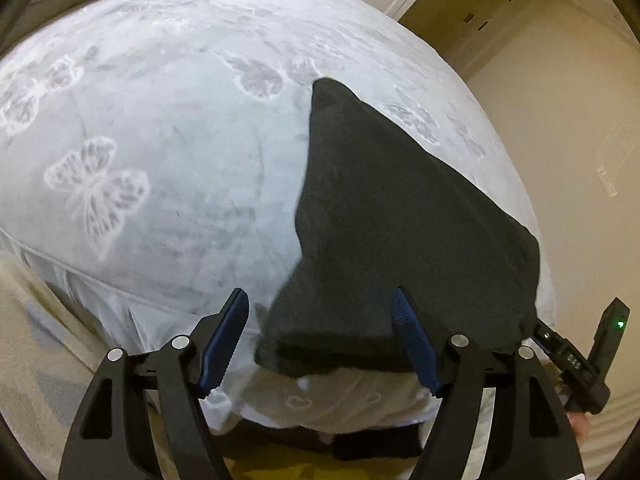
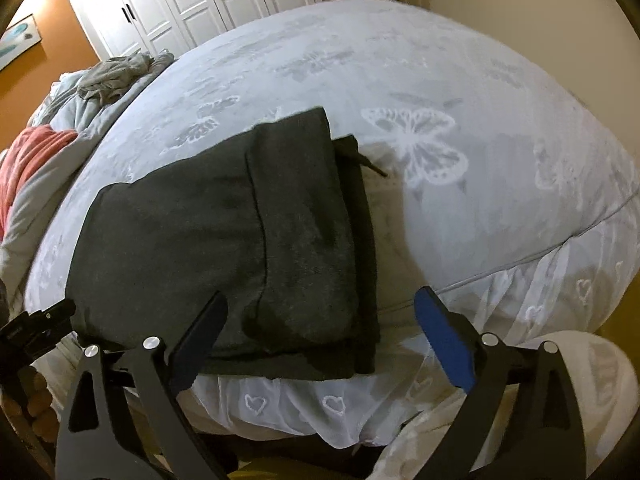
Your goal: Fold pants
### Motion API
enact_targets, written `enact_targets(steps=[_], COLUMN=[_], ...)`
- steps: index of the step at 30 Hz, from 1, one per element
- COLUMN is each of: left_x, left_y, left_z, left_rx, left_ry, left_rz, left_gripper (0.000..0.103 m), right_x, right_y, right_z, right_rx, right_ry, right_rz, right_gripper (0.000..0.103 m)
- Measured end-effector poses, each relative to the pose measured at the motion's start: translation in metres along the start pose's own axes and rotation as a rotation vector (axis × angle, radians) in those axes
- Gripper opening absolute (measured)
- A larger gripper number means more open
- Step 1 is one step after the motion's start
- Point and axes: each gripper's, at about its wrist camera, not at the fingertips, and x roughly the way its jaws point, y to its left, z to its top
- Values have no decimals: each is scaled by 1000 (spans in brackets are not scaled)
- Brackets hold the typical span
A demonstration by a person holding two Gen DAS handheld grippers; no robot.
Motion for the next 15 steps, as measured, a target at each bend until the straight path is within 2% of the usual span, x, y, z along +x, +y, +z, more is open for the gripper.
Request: enact_targets(steps=[2, 4, 7, 9, 10, 11, 12, 13, 15], left_x=[4, 19, 31, 35, 38, 39, 40, 42, 45], left_y=[-5, -10, -16, -25, -31, -34, -41, -46, -54], left_z=[2, 7, 12, 14, 14, 13, 12, 12, 10], left_rx=[37, 55, 48, 78, 108, 125, 147, 165, 182], left_ry=[3, 52, 75, 89, 100, 102, 101, 105, 103], left_rz=[35, 33, 28, 46, 67, 74, 63, 47, 40], left_gripper=[72, 72, 79, 83, 83, 82, 80, 74, 57], right_x=[6, 16, 30, 34, 36, 37, 39, 40, 38], right_y=[-4, -10, -20, -23, -22, -22, -21, -20, -15], right_z=[3, 6, 10, 12, 14, 15, 15, 16, 16], right_rx=[20, 62, 142, 182, 185, 187, 196, 187, 150], right_ry=[25, 63, 111, 120, 129, 139, 149, 152, 147], right_rz=[44, 101, 163, 190, 215, 235, 225, 215, 217], right_gripper=[92, 92, 92, 92, 89, 80, 75, 71, 53])
